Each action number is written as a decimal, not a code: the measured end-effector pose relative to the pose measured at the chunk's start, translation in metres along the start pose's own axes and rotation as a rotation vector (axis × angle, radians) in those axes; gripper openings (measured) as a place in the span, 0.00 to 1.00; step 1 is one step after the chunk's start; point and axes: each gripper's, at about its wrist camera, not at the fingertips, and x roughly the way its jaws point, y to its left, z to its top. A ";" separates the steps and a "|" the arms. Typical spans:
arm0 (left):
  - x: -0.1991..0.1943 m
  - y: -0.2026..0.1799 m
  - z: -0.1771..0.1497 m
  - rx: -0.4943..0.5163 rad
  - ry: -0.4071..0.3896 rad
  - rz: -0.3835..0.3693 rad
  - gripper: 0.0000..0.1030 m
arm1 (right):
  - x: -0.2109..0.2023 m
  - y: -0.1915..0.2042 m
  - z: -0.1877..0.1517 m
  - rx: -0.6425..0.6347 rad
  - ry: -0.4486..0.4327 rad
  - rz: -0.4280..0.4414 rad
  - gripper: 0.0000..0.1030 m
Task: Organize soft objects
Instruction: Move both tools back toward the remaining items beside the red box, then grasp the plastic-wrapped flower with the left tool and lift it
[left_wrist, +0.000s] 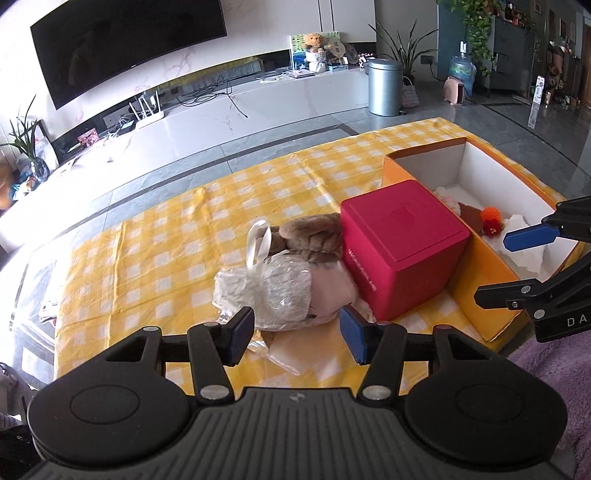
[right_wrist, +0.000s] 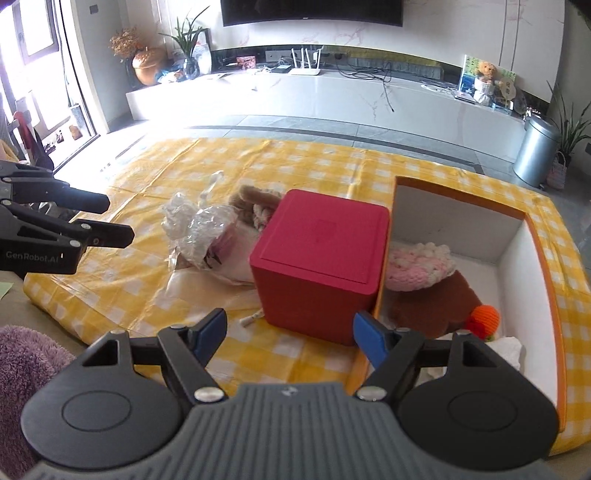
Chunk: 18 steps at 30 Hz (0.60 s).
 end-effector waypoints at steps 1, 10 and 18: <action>0.001 0.006 -0.004 -0.002 0.003 -0.001 0.62 | 0.005 0.005 0.002 -0.009 0.004 0.004 0.73; 0.025 0.021 -0.015 0.156 -0.003 -0.037 0.69 | 0.036 0.030 0.026 -0.077 0.030 0.013 0.73; 0.069 0.021 -0.006 0.522 0.015 -0.009 0.70 | 0.061 0.041 0.057 -0.173 0.047 0.022 0.73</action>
